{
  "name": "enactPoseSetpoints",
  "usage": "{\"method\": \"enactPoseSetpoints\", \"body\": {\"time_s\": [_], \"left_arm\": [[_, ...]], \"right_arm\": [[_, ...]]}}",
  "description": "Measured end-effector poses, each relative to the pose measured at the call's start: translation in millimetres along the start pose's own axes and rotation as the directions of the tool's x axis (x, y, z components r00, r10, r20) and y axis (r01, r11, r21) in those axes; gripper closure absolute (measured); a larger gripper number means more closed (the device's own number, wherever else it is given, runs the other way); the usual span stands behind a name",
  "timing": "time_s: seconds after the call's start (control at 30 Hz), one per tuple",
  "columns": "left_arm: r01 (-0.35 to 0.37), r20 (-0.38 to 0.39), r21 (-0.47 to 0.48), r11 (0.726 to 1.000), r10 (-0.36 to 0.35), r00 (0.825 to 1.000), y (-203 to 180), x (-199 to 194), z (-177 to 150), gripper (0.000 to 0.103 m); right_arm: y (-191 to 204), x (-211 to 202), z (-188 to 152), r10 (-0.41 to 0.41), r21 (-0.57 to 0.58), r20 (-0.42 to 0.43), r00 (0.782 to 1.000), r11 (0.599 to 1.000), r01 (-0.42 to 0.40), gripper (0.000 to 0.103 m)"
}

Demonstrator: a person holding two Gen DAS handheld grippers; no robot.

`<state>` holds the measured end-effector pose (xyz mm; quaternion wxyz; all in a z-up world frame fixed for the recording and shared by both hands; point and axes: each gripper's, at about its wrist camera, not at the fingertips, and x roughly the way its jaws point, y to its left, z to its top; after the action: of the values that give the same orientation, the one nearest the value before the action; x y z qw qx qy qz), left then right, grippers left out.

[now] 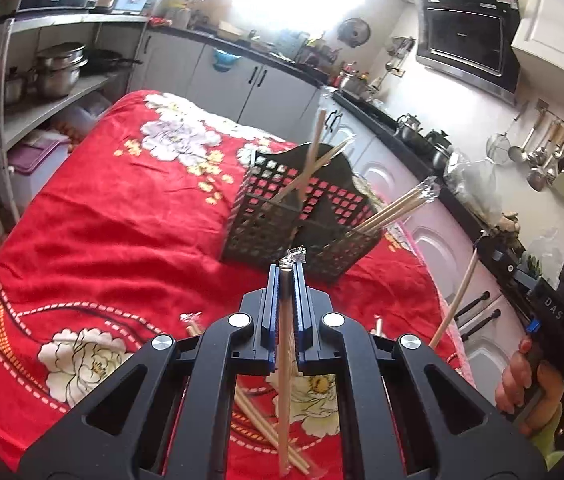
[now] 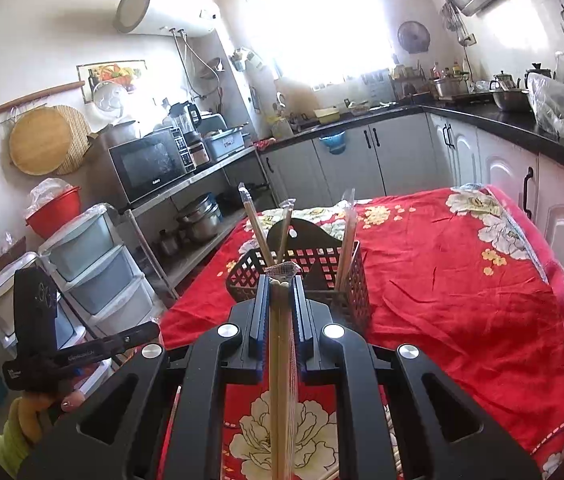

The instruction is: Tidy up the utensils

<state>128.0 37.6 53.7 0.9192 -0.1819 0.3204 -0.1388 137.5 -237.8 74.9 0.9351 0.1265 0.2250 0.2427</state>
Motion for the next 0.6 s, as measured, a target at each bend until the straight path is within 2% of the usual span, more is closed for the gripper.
{"method": "enactPoseSetpoints", "body": {"time_s": [0.6], "left_arm": [[0.065,0.056,0.077,0.995,-0.069,0.996,-37,-3,33,0.100]], "right_arm": [[2,-9,16,-0.018,-0.037,0.067,0.998,0.999,0.021,0.092]]}}
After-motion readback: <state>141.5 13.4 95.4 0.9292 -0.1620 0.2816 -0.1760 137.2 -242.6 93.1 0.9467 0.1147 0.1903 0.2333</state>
